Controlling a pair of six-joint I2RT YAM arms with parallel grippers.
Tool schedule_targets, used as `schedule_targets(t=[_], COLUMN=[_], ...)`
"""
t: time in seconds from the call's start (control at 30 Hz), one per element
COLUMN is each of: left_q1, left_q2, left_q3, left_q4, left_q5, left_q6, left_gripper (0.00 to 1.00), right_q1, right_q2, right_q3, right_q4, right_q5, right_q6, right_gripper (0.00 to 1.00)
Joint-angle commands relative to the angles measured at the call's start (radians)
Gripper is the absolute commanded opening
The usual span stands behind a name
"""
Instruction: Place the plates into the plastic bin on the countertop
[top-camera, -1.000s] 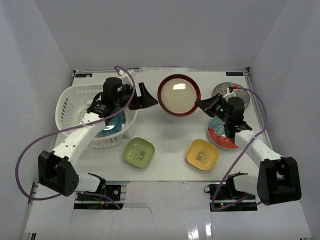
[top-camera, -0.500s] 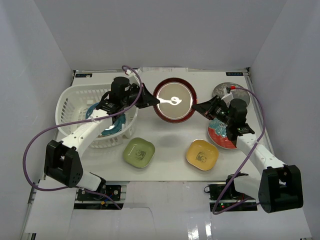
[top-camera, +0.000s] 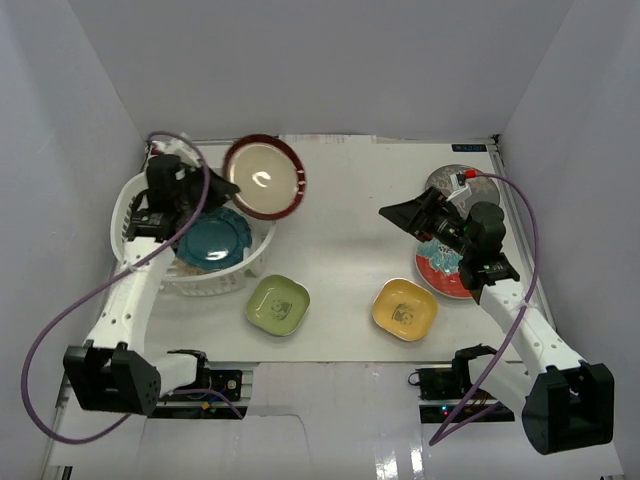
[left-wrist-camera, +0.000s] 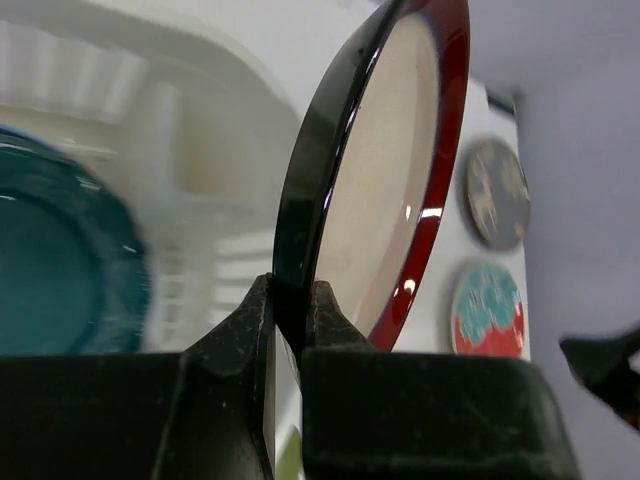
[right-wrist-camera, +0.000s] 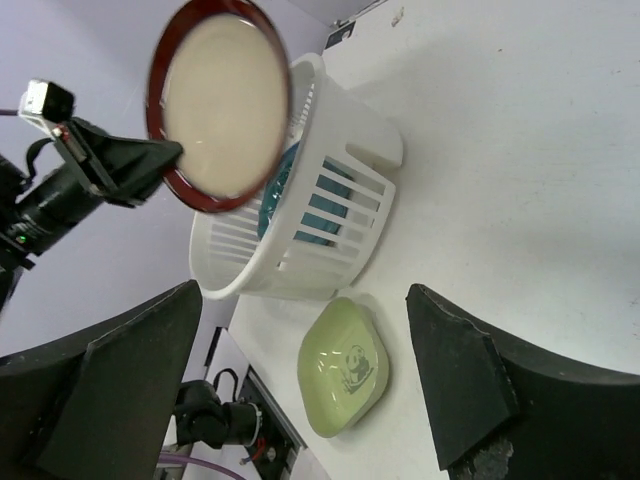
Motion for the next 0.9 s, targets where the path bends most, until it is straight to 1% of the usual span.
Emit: schedule_targets(t=[0.0, 0.03, 0.07, 0.1, 0.17, 0.2, 0.23, 0.3, 0.4, 0.47, 0.5, 0.53, 0.57, 0.6, 0.63, 0.67, 0.7, 0.73, 0.77, 0.8, 0.83, 0.87], left_q1=[0.189, 0.234, 0.252, 0.263, 0.266, 0.266, 0.268, 0.268, 0.266, 0.268, 0.266, 0.268, 0.268, 0.266, 0.266, 0.266, 0.266, 0.266, 0.266, 0.266, 0.266, 0.266], left_q2=[-0.177, -0.213, -0.231, -0.263, -0.292, -0.306, -0.321, -0.318, -0.303, -0.297, -0.294, -0.292, -0.288, -0.284, -0.281, -0.272, -0.269, -0.268, -0.266, -0.269, -0.271, -0.272], left_q3=[0.027, 0.010, 0.001, -0.017, -0.042, -0.060, -0.094, -0.123, -0.177, -0.206, -0.212, -0.217, -0.224, -0.241, -0.252, -0.261, -0.281, -0.292, -0.301, -0.319, -0.329, -0.338], left_q4=[0.006, -0.007, -0.019, -0.045, -0.064, -0.064, -0.067, -0.070, -0.067, -0.052, -0.050, -0.047, -0.041, -0.035, -0.029, -0.019, -0.016, -0.007, -0.004, -0.001, 0.002, 0.010], left_q5=[-0.058, -0.078, -0.101, -0.168, -0.256, -0.343, -0.373, -0.404, -0.390, -0.393, -0.397, -0.401, -0.396, -0.391, -0.388, -0.391, -0.394, -0.394, -0.390, -0.382, -0.372, -0.362], left_q6=[-0.010, 0.011, 0.022, 0.035, 0.067, 0.081, 0.090, 0.117, 0.119, 0.130, 0.134, 0.137, 0.140, 0.145, 0.147, 0.148, 0.145, 0.144, 0.137, 0.130, 0.128, 0.125], left_gripper=[0.00, 0.00, 0.00, 0.00, 0.00, 0.00, 0.00, 0.00, 0.00, 0.00, 0.00, 0.00, 0.00, 0.00, 0.00, 0.00, 0.05, 0.09, 0.13, 0.41, 0.61, 0.77], right_q1=[0.002, 0.002, 0.002, 0.002, 0.002, 0.002, 0.004, 0.002, 0.004, 0.002, 0.001, -0.009, -0.015, -0.018, -0.019, -0.021, -0.024, -0.032, -0.038, -0.042, -0.056, -0.064], right_q2=[-0.027, -0.029, -0.027, -0.027, -0.029, -0.029, -0.035, -0.041, -0.059, -0.087, -0.099, -0.127, -0.141, -0.159, -0.189, -0.199, -0.203, -0.204, -0.200, -0.197, -0.194, -0.196], right_q3=[0.023, 0.012, 0.009, 0.001, -0.008, -0.009, -0.016, -0.023, -0.029, -0.025, -0.020, -0.013, 0.001, 0.003, 0.006, 0.006, 0.007, 0.010, 0.007, -0.003, -0.014, -0.028], right_q4=[-0.046, -0.047, -0.052, -0.063, -0.069, -0.077, -0.087, -0.093, -0.133, -0.190, -0.218, -0.253, -0.318, -0.336, -0.377, -0.406, -0.422, -0.437, -0.451, -0.472, -0.480, -0.491], right_q5=[-0.009, -0.008, -0.008, -0.006, -0.002, 0.002, 0.008, 0.017, 0.057, 0.118, 0.149, 0.225, 0.277, 0.329, 0.447, 0.495, 0.526, 0.593, 0.613, 0.630, 0.659, 0.685], right_q6=[-0.069, -0.081, -0.090, -0.095, -0.113, -0.121, -0.129, -0.146, -0.182, -0.213, -0.257, -0.282, -0.303, -0.342, -0.356, -0.369, -0.388, -0.391, -0.393, -0.391, -0.380, -0.371], right_gripper=[0.89, 0.89, 0.89, 0.89, 0.89, 0.89, 0.89, 0.89, 0.89, 0.88, 0.87, 0.85, 0.80, 0.77, 0.74, 0.66, 0.62, 0.53, 0.48, 0.45, 0.44, 0.43])
